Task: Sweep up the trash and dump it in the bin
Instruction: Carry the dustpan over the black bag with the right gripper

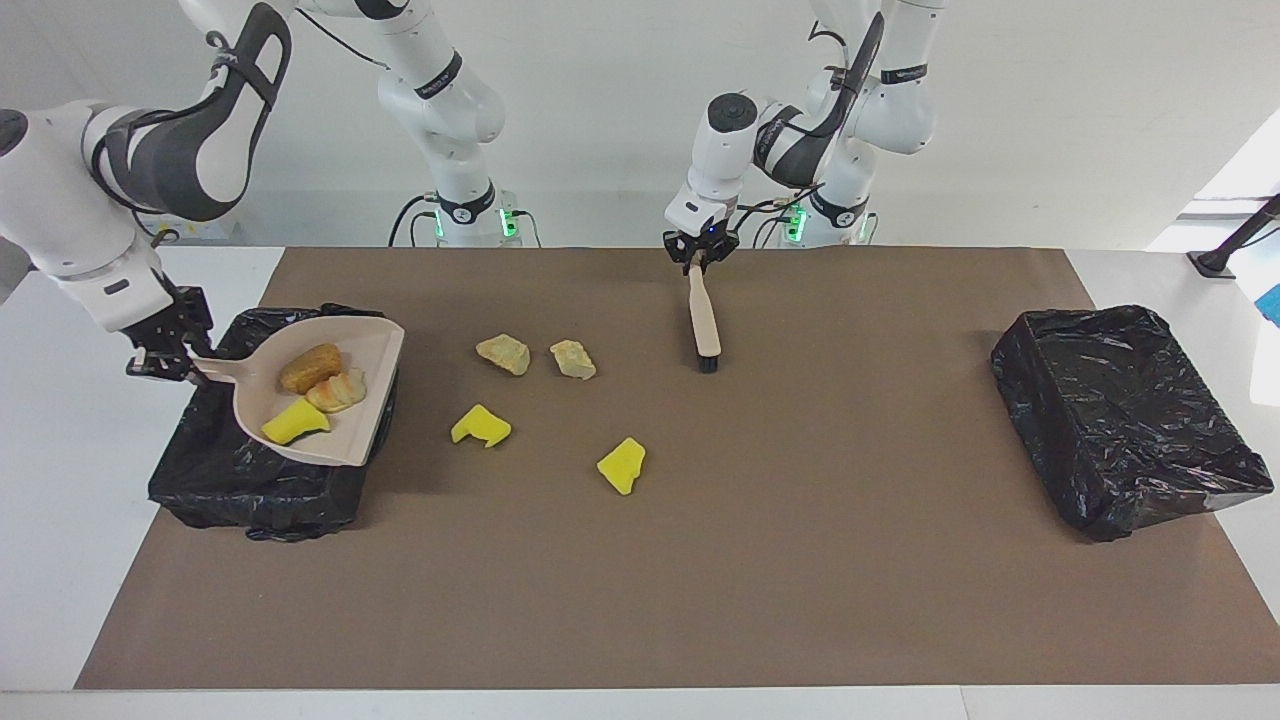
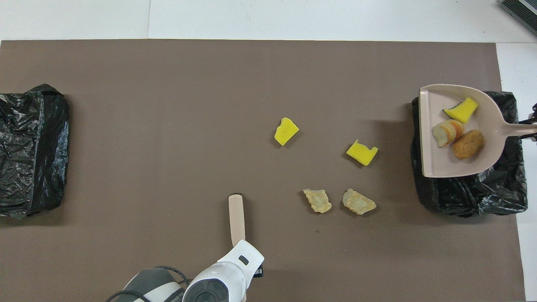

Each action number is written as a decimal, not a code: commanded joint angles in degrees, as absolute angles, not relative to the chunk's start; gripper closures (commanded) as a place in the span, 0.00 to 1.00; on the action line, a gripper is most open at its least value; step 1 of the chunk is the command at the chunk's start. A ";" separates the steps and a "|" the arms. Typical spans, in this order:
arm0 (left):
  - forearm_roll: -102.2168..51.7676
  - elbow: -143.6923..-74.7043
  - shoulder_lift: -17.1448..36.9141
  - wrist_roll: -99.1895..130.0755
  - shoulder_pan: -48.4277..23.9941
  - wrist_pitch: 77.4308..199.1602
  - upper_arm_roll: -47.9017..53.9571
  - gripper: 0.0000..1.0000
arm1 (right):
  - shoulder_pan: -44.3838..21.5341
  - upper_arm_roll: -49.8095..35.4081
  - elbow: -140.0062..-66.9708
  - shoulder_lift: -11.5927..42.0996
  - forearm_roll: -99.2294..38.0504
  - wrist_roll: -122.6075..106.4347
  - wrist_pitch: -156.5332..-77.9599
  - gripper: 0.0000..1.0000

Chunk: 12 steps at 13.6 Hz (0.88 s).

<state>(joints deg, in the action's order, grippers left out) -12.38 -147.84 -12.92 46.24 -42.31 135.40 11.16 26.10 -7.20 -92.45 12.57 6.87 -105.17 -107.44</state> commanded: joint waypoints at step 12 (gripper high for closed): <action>-8.62 -117.38 -5.82 13.73 -6.70 107.17 10.55 0.00 | 30.58 -8.09 -105.70 5.55 22.41 -114.33 -120.47 1.00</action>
<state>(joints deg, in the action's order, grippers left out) -10.09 -126.01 -11.08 16.36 -10.19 113.01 9.72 29.04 -7.39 -97.59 10.72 21.09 -111.04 -115.69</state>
